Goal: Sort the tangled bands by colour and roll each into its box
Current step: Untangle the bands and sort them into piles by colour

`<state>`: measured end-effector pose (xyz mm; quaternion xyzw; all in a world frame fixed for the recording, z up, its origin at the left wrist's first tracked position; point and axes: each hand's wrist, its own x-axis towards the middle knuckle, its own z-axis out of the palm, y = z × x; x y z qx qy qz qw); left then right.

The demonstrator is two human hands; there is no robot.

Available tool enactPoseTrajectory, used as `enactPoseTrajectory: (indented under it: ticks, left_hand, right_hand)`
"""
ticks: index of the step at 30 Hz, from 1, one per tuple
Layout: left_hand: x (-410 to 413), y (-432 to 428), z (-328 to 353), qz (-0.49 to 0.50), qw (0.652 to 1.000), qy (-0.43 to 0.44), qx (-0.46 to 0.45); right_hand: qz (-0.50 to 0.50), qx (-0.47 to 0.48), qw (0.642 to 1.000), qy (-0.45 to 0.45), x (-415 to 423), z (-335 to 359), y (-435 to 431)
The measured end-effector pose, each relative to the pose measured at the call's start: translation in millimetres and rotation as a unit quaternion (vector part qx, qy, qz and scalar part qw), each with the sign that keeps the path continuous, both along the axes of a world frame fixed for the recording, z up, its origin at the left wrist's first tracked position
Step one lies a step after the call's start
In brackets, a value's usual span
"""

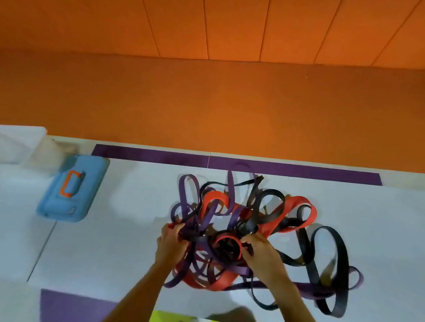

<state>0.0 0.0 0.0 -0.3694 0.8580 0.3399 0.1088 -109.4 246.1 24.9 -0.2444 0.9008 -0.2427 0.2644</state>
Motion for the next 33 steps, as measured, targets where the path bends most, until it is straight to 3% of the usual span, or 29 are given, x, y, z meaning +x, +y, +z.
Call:
enactPoseTrajectory:
  ticks: [9,16,19,22,25,28,33]
  left_hand:
    - [5,-19,-12,-0.031,0.999,-0.019,0.004]
    - [26,-40,-17,-0.142,0.988,-0.018,-0.059]
    - [43,-50,-12,-0.165,0.984,0.015,-0.061]
    - [59,-60,-3,-0.138,0.985,0.083,-0.059]
    - [74,-71,3,-0.132,0.98,0.127,-0.076]
    - [89,-79,7,-0.139,0.972,0.161,-0.099]
    - [110,-99,5,-0.101,0.975,0.173,-0.101]
  right_hand:
    - [-0.026,-0.01,0.999,-0.043,-24,-22,4]
    - [-0.046,-0.041,0.998,0.012,-18,-30,-21]
    - [0.016,-0.031,0.999,0.021,-7,-27,-43]
    - [0.132,0.07,0.989,0.01,11,-29,-77]
    - [0.186,0.143,0.972,0.007,27,-35,-114]
    - [0.184,0.174,0.966,0.06,41,-39,-138]
    - [0.099,0.091,0.986,0.101,53,-35,-140]
